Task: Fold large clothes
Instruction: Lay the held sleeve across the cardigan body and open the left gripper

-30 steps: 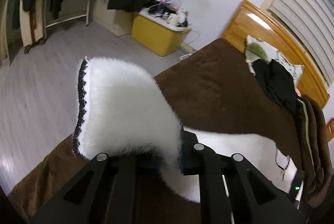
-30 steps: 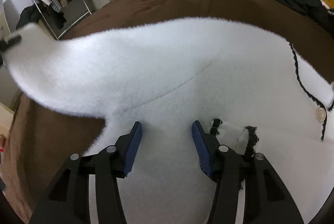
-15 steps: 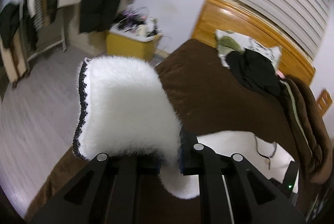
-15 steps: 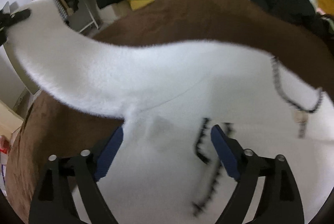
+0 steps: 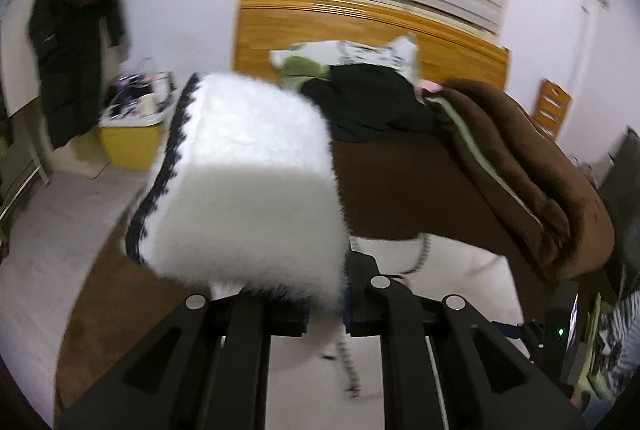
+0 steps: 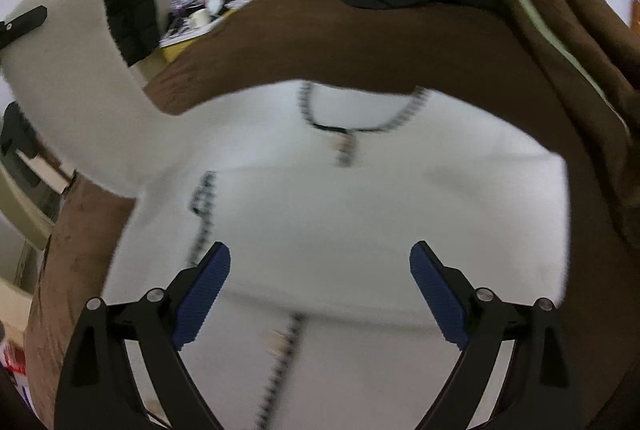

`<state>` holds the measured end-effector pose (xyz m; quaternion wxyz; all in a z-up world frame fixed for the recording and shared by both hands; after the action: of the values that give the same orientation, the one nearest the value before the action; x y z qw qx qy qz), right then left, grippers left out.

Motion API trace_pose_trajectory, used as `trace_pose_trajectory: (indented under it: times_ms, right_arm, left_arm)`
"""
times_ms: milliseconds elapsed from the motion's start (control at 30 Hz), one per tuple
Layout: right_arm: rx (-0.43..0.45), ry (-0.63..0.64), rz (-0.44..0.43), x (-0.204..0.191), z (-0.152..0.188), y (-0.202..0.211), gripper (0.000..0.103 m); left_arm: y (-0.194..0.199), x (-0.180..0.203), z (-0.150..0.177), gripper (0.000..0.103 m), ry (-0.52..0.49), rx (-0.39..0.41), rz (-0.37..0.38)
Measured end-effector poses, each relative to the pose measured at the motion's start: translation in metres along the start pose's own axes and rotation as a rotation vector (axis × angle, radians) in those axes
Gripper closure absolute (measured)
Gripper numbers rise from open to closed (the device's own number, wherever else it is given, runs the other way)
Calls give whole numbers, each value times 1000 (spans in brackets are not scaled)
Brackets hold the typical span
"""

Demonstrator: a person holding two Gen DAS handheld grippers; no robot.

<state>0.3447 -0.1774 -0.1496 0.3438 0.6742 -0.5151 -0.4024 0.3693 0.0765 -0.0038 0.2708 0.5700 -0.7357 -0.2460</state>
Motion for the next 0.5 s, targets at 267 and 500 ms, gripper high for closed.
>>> trace_pose_trajectory:
  times_ms: [267,500]
  right_arm:
    - [-15,-90,63,68,33,11,13]
    - [-56,-175,100,111,62,6,13]
  left_arm:
    - [-88,102,58,89,-137,-119,36]
    - [-143,154,108,89,-195,-234,69]
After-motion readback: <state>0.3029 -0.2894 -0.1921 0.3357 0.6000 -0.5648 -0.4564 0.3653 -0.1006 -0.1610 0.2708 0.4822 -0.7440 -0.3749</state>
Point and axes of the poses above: each gripper's, at about its wrist camera, not at the fingertips, and y roughly against the way its jaws point, x to its right, z to its underside, the point moved 2 cm from there along -y, roughly the way its jaws point, and after that the axes turned 4 degrees about -x, right-handed, at the moved point
